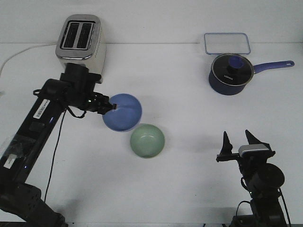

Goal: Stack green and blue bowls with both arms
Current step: 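Lift the blue bowl with the left gripper and carry it over the green bowl, then lower the blue bowl into the green bowl and open the left gripper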

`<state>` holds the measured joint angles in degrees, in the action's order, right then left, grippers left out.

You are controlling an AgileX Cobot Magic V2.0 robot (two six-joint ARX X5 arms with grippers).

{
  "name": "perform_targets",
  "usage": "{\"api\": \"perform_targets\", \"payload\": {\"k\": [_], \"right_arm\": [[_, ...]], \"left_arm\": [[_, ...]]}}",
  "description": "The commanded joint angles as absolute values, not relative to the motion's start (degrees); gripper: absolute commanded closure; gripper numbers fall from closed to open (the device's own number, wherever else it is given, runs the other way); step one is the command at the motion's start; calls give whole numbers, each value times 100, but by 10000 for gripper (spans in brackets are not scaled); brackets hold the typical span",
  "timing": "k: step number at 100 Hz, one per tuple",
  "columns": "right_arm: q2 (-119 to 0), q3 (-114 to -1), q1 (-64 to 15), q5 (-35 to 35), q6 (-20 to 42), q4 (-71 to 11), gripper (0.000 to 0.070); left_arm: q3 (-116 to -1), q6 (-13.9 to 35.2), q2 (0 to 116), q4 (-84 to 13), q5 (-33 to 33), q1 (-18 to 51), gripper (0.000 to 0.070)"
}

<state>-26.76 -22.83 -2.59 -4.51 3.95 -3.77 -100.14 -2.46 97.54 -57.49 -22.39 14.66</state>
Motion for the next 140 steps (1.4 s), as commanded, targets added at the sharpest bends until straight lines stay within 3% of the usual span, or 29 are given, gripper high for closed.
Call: {"api": "perform_targets", "payload": {"k": [1,42,60,140], "right_arm": [[-2698,-2281,-270,-447,464,-305,186],[-2698,-2281,-270,-449,467,-305,186],[-2698,-2281,-270,-449,467,-305,186],[-2698,-2281,-270,-449,467,-307,186]], "left_arm": [[-10136,-368,9819,-5741,-2279,1693,696],[-9924,-386,9926,-5666,-2217,2707,697],[-9533,-381,9933,-5437,-1907,2823,696],[-9229,-298,10479,-5105,-1911,3131,696]]}}
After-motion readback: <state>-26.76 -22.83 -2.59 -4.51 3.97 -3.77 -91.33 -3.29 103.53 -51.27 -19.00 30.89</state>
